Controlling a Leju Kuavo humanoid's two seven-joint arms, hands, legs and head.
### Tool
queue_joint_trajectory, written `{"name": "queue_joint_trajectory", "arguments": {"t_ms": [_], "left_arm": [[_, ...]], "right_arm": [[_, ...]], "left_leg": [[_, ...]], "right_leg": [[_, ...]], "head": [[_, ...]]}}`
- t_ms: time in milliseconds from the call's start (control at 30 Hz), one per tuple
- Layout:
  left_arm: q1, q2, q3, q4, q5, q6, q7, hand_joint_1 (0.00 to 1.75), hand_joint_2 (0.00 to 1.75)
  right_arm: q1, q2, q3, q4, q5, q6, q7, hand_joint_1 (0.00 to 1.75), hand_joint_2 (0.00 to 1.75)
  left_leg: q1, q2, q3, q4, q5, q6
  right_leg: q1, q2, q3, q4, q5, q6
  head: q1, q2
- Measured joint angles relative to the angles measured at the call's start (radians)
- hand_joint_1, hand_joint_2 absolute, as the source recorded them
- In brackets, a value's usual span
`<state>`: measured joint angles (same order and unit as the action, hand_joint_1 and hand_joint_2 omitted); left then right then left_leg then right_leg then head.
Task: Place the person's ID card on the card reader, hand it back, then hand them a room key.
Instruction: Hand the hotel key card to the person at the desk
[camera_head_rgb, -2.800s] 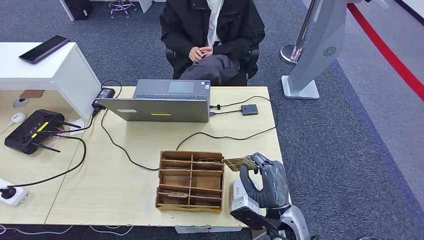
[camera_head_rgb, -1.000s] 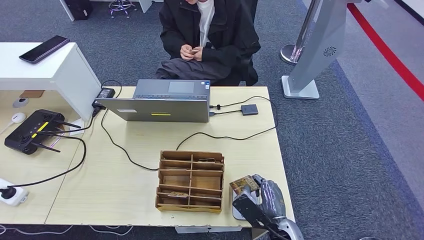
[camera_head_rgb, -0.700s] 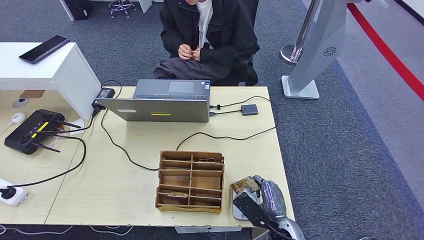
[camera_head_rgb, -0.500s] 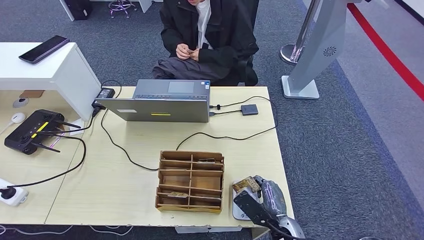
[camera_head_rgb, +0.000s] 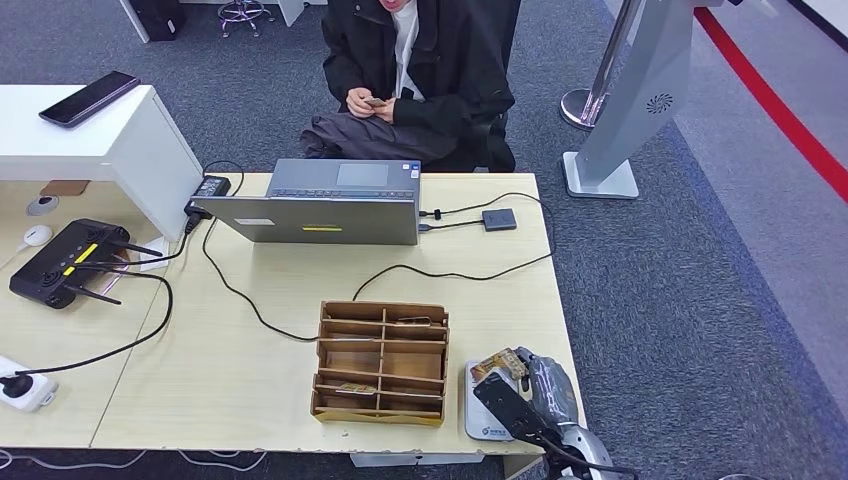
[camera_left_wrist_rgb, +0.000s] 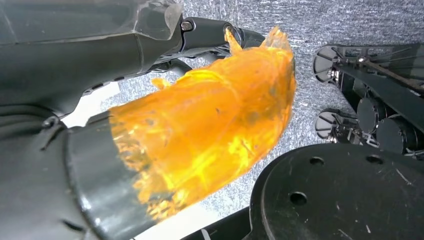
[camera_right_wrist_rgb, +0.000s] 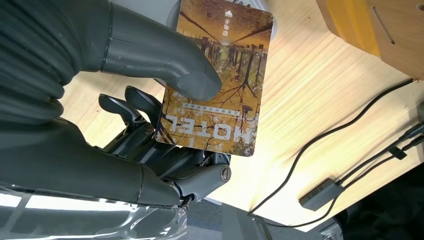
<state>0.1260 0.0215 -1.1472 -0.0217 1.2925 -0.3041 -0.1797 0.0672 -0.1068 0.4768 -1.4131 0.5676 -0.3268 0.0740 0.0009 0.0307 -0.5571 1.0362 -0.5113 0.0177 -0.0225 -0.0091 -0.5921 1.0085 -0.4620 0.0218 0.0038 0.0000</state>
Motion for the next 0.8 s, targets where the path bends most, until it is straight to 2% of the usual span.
{"name": "queue_joint_trajectory", "arguments": {"t_ms": [567,800], "left_arm": [[0.002,0.005,0.009,0.000,-0.014,-0.004,0.000,0.00,0.00],[0.012,0.012,0.102,0.000,-0.132,-0.010,0.000,0.00,0.00]], "right_arm": [[-0.009,-0.010,0.010,0.012,-0.002,-0.008,0.017,1.75,1.75],[-0.018,-0.054,0.024,0.023,0.014,-0.036,0.094,1.75,1.75]], "left_leg": [[0.000,0.000,0.000,0.000,0.000,0.000],[0.000,0.000,0.000,0.000,0.000,0.000]], "right_leg": [[0.000,0.000,0.000,0.000,0.000,0.000],[0.000,0.000,0.000,0.000,0.000,0.000]], "head": [[0.000,0.000],[0.000,0.000]]}}
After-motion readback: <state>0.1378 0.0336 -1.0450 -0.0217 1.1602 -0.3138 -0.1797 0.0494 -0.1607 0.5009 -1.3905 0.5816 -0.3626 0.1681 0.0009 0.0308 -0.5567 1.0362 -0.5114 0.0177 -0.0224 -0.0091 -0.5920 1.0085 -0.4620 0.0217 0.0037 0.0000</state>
